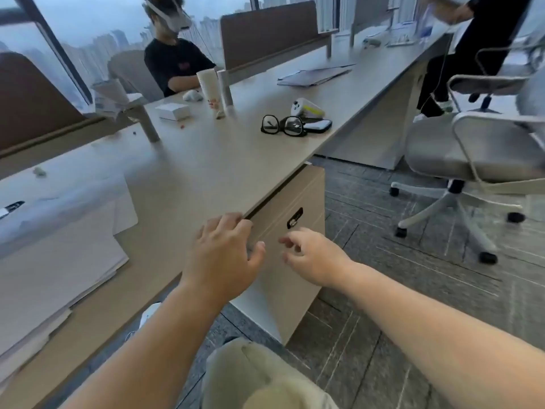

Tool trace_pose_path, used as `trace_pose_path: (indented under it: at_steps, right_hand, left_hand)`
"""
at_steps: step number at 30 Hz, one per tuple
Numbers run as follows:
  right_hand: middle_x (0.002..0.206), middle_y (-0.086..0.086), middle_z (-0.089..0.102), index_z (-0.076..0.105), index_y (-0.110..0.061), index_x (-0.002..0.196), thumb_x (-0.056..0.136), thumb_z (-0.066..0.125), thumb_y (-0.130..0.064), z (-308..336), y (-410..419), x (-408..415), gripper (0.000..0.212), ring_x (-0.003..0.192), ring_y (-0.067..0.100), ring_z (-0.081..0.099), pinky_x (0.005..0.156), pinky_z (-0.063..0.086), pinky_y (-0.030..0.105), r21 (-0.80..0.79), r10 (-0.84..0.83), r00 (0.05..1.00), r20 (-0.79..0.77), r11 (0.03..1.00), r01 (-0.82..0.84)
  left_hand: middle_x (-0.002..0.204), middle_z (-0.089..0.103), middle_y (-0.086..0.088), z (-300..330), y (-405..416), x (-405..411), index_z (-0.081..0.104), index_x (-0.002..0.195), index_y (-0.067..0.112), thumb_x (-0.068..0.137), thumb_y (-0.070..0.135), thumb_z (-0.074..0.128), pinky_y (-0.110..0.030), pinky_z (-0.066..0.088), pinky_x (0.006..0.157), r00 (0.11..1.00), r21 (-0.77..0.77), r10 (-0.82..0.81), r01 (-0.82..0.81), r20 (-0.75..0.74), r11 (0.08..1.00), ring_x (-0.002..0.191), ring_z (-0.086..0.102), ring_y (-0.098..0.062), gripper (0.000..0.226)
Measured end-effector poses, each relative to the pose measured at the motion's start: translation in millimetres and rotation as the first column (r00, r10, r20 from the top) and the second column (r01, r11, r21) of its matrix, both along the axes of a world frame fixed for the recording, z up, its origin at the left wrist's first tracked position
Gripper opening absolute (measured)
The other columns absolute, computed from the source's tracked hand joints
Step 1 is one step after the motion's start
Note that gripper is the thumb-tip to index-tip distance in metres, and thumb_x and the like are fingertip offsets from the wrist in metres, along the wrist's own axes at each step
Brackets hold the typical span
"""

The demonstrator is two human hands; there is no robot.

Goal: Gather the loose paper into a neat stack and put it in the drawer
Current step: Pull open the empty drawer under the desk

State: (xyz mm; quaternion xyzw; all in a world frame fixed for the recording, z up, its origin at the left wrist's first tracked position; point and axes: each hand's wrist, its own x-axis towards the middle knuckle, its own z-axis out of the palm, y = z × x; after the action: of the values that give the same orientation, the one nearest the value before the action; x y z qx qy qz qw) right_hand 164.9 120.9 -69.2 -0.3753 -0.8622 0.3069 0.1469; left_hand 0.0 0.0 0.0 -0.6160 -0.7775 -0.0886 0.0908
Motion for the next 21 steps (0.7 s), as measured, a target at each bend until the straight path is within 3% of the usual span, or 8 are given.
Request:
trace_pose_path:
  at_steps: [7, 11, 14, 17, 21]
  right_hand:
    - [0.122, -0.001, 0.064, 0.060, -0.023, 0.135, 0.100, 0.055, -0.035, -19, 45, -26, 0.038, 0.110, 0.020, 0.063, 0.089, 0.050, 0.030, -0.181, -0.173, 0.985, 0.003, 0.969, 0.171]
    - [0.108, 0.009, 0.064, 0.062, -0.015, 0.119, 0.102, 0.053, -0.027, -29, 71, -40, 0.022, 0.101, 0.029, 0.063, 0.076, 0.041, 0.028, -0.240, -0.316, 0.948, -0.024, 0.923, 0.302]
    - [0.100, 0.009, 0.062, 0.057, -0.016, 0.102, 0.097, 0.054, -0.020, -36, 83, -49, 0.007, 0.094, 0.028, 0.064, 0.075, 0.047, 0.031, -0.377, -0.410, 0.912, -0.020, 0.848, 0.373]
    - [0.091, 0.008, 0.066, 0.055, -0.021, 0.086, 0.093, 0.057, -0.022, -42, 85, -56, 0.007, 0.083, 0.027, 0.068, 0.060, 0.047, 0.027, -0.484, -0.483, 0.874, -0.060, 0.779, 0.398]
    - [0.091, 0.008, 0.067, 0.051, -0.025, 0.087, 0.094, 0.054, -0.027, -48, 81, -59, 0.008, 0.083, 0.028, 0.068, 0.068, 0.050, 0.032, -0.483, -0.547, 0.829, -0.117, 0.761, 0.434]
  left_hand:
    - [0.150, 0.048, -0.002, -2, 35, -14, 0.063, 0.127, 0.021, 0.093, 0.051, 0.058, -0.046, 0.039, 0.111, 0.996, -0.080, -0.082, 0.080, -0.018, 0.994, 0.135, 0.046, -0.034, 0.046]
    - [0.156, 0.038, 0.004, 3, 47, -20, 0.057, 0.138, 0.025, 0.093, 0.053, 0.057, -0.044, 0.032, 0.118, 0.993, -0.139, -0.115, 0.116, 0.013, 0.984, 0.143, 0.036, -0.029, 0.053]
    - [0.156, 0.036, 0.007, 2, 52, -25, 0.060, 0.134, 0.028, 0.091, 0.053, 0.057, -0.048, 0.028, 0.123, 0.990, -0.145, -0.137, 0.141, 0.038, 0.979, 0.145, 0.033, -0.026, 0.050]
    - [0.154, 0.035, 0.010, 2, 53, -27, 0.061, 0.129, 0.030, 0.088, 0.055, 0.057, -0.049, 0.027, 0.123, 0.990, -0.149, -0.132, 0.139, 0.053, 0.979, 0.144, 0.032, -0.025, 0.048]
    - [0.153, 0.034, 0.011, 2, 52, -26, 0.061, 0.129, 0.032, 0.087, 0.059, 0.057, -0.048, 0.026, 0.123, 0.990, -0.150, -0.124, 0.134, 0.073, 0.980, 0.143, 0.031, -0.024, 0.050]
